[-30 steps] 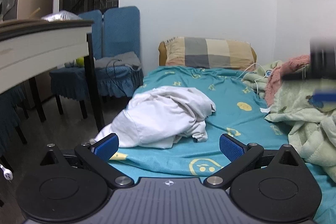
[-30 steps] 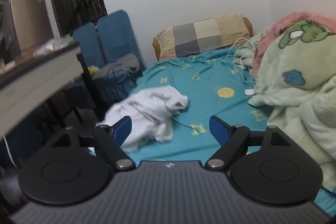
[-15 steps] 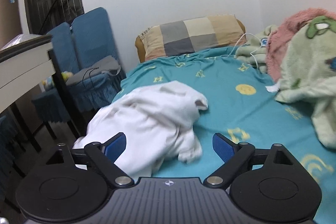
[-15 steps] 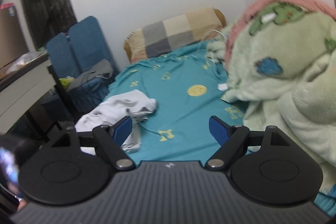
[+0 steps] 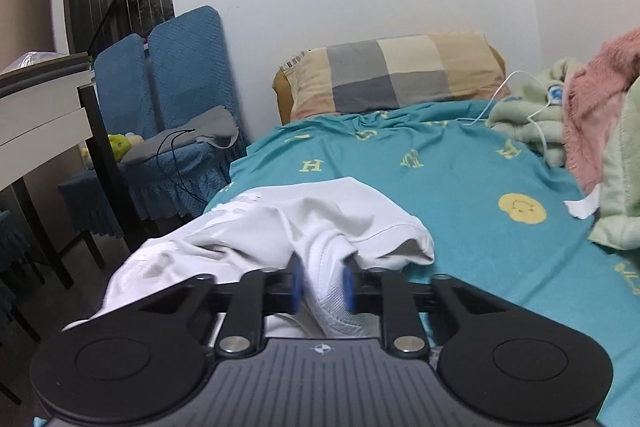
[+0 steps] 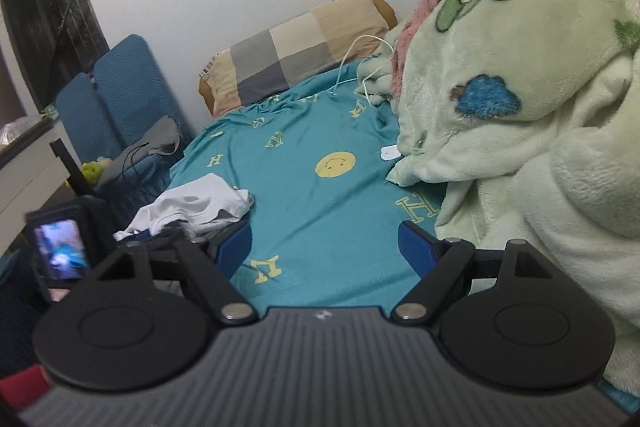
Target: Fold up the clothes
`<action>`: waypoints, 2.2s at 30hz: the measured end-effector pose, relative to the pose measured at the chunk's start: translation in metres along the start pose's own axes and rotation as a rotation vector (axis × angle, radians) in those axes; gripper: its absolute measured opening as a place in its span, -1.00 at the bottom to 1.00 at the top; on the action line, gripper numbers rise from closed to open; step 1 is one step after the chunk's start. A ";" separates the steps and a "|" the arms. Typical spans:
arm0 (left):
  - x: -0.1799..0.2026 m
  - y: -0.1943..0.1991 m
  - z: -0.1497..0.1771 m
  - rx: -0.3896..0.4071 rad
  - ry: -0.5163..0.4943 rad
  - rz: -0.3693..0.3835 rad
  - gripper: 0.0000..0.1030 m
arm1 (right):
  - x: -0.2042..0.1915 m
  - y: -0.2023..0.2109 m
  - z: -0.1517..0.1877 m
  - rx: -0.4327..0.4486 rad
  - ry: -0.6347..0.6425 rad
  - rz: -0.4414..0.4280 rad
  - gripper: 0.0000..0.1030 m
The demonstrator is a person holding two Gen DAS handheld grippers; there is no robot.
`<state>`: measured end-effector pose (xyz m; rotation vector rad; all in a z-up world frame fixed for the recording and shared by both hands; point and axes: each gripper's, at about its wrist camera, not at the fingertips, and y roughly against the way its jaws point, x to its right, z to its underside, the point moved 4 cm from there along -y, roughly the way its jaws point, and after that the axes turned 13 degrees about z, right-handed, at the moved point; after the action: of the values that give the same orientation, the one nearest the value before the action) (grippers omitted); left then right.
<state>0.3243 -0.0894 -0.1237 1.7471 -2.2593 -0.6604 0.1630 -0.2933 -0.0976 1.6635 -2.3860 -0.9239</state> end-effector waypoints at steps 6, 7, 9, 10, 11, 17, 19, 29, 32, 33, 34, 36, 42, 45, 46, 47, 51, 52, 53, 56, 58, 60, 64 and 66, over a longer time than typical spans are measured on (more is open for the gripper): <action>-0.019 0.101 -0.018 0.097 0.011 0.086 -0.78 | -0.008 0.020 0.001 0.077 0.034 -0.032 0.59; -0.021 0.122 -0.020 0.115 0.014 0.107 -0.79 | -0.009 0.025 0.001 0.095 0.039 -0.042 0.59; -0.025 0.164 -0.024 0.145 0.019 0.152 -0.80 | -0.012 0.037 0.000 0.127 0.050 -0.065 0.59; -0.026 0.186 -0.025 0.158 0.024 0.178 -0.80 | -0.015 0.043 0.001 0.139 0.059 -0.082 0.59; -0.027 0.207 -0.023 0.173 0.024 0.202 -0.80 | -0.018 0.050 0.002 0.149 0.070 -0.102 0.59; -0.041 0.313 0.000 0.254 0.062 0.336 -0.79 | -0.058 0.089 0.026 0.124 0.181 -0.279 0.59; -0.051 0.330 0.014 0.263 0.100 0.370 -0.79 | -0.075 0.098 0.038 0.093 0.217 -0.352 0.57; -0.088 0.313 0.046 0.197 0.207 0.430 -0.76 | -0.151 0.081 0.076 -0.029 0.298 -0.467 0.50; -0.091 0.298 0.053 0.158 0.241 0.419 -0.76 | -0.159 0.068 0.075 -0.021 0.276 -0.444 0.50; -0.092 0.292 0.055 0.143 0.255 0.415 -0.76 | -0.157 0.063 0.073 -0.021 0.252 -0.431 0.50; -0.093 0.286 0.057 0.124 0.272 0.413 -0.76 | -0.153 0.057 0.070 -0.023 0.225 -0.416 0.48; -0.096 0.275 0.062 0.087 0.306 0.410 -0.77 | -0.145 0.045 0.063 -0.023 0.187 -0.353 0.48; -0.099 0.272 0.056 0.133 0.339 0.407 -0.79 | -0.115 0.023 0.054 -0.019 0.197 -0.148 0.49; -0.102 0.282 0.051 0.195 0.344 0.393 -0.79 | -0.107 0.008 0.060 -0.061 0.249 -0.034 0.47; -0.105 0.286 0.050 0.215 0.354 0.394 -0.79 | -0.104 0.001 0.062 -0.084 0.262 -0.001 0.47; -0.107 0.286 0.049 0.219 0.363 0.394 -0.79 | -0.099 -0.003 0.064 -0.108 0.248 0.005 0.45; -0.108 0.283 0.047 0.204 0.379 0.391 -0.79 | -0.093 0.002 0.062 -0.103 0.173 -0.095 0.42; -0.107 0.283 0.048 0.199 0.377 0.392 -0.79 | -0.096 0.010 0.060 -0.080 0.167 -0.144 0.42; -0.106 0.283 0.047 0.199 0.375 0.395 -0.79 | -0.102 0.019 0.061 -0.058 0.172 -0.209 0.42; -0.102 0.284 0.046 0.202 0.365 0.411 -0.79 | -0.122 0.046 0.064 -0.010 0.200 -0.403 0.43; -0.099 0.284 0.046 0.204 0.357 0.422 -0.78 | -0.138 0.058 0.069 -0.004 0.234 -0.484 0.42; -0.097 0.284 0.047 0.205 0.349 0.430 -0.78 | -0.150 0.058 0.071 -0.004 0.262 -0.481 0.42; -0.094 0.282 0.049 0.210 0.349 0.411 -0.79 | -0.170 0.044 0.072 -0.026 0.275 -0.403 0.42; -0.097 0.283 0.049 0.225 0.354 0.383 -0.79 | -0.173 0.028 0.077 -0.043 0.284 -0.307 0.42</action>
<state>0.0860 0.0694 -0.0239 1.3199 -2.3738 -0.0182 0.1786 -0.1026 -0.1010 2.0258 -1.9533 -0.7086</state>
